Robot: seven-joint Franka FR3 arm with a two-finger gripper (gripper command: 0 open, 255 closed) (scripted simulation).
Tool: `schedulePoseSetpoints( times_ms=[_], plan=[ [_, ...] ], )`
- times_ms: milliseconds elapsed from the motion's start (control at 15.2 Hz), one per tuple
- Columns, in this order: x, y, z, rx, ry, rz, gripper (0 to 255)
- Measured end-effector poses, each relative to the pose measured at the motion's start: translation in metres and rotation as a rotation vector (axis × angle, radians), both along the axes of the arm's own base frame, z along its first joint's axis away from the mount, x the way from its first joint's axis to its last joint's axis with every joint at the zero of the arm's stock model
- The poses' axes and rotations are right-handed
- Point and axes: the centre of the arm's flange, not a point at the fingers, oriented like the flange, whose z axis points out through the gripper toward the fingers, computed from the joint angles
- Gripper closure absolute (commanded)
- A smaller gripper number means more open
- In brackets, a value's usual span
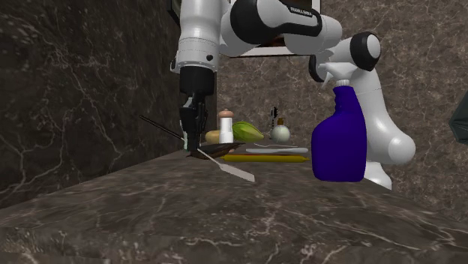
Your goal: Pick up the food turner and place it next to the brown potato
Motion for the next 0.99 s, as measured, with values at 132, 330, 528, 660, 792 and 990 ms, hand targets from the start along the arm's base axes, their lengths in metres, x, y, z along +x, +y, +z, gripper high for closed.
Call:
schedulePoseSetpoints(
  times_ms=[132,330,528,660,792,990],
  plan=[
    [0.000,-0.001,0.011,0.000,0.000,0.000,255],
    [0.000,-0.001,0.027,0.000,0.000,0.000,255],
    [0.001,-0.002,0.041,0.000,0.000,0.000,255],
    [-0.001,-0.001,0.053,0.000,0.000,0.000,255],
    [-0.001,-0.001,0.063,0.000,0.000,0.000,255],
    [0.001,-0.001,0.079,0.000,0.000,0.000,255]
  ],
)
